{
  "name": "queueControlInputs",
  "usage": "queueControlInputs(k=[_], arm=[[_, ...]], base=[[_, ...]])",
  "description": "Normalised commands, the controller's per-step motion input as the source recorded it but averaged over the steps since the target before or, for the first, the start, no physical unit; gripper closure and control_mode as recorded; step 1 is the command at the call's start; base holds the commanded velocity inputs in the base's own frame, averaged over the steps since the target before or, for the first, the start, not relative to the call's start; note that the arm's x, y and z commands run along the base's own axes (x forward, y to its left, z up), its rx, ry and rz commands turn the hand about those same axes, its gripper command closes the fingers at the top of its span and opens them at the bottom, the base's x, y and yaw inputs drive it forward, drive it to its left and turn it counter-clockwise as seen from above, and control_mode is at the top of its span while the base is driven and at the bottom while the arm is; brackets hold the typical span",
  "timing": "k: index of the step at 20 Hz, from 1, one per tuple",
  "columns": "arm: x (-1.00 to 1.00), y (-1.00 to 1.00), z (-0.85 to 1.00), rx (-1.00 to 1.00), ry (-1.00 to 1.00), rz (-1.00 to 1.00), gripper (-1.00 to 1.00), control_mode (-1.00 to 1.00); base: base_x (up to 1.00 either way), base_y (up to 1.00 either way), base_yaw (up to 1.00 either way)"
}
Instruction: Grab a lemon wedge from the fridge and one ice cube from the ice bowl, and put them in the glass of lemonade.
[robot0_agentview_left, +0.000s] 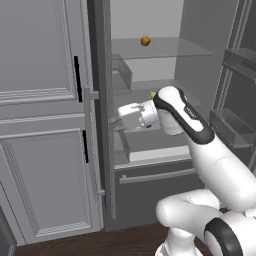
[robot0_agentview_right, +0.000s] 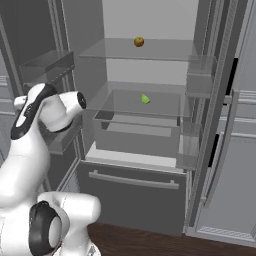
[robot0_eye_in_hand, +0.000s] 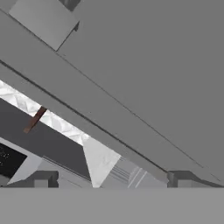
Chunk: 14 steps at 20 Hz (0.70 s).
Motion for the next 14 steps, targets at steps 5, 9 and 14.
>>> queueControlInputs(k=[5, 9, 14], arm=[[-0.39, -0.48, 0.27, 0.05, -0.07, 0.0, -1.0, -1.0], [-0.09, -0.62, 0.13, -0.01, -0.01, -0.03, -1.0, -1.0], [0.0, -0.65, 0.01, -0.14, 0.01, -0.15, -1.0, -1.0]], base=[[0.0, 0.0, 0.0], [0.0, 0.0, 0.0], [0.0, 0.0, 0.0]])
